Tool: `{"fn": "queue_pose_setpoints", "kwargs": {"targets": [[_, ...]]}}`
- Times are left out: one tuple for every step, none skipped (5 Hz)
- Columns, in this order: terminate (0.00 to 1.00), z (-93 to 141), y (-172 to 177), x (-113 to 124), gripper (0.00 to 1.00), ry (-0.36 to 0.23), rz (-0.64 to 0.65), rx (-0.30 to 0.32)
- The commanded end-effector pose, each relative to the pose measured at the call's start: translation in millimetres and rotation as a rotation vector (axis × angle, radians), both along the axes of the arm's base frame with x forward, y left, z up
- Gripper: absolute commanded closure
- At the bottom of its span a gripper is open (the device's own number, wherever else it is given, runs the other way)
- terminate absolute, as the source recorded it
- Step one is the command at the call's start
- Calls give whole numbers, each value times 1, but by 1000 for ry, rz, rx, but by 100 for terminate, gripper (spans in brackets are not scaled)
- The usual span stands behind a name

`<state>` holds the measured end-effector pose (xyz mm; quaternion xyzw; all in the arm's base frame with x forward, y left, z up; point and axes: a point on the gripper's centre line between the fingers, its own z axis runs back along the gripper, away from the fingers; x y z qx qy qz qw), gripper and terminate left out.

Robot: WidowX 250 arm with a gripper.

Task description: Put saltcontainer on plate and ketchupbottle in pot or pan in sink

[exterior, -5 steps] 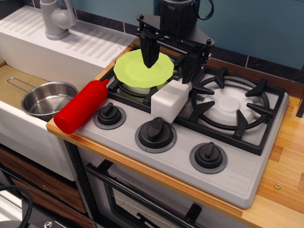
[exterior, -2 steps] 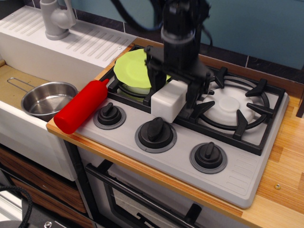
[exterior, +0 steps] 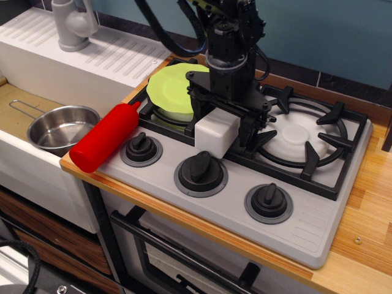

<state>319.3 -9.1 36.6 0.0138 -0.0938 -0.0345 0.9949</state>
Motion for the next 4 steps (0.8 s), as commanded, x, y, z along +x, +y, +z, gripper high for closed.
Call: {"fn": "queue_pose_setpoints", "kwargs": {"targets": [[0,20,-2,2,100,22,10,17],[0,35,-3,0,100,43,11,28],[0,49,1,3,100,48,-2,35],[0,57,9,10,100,44,-25,34]]}}
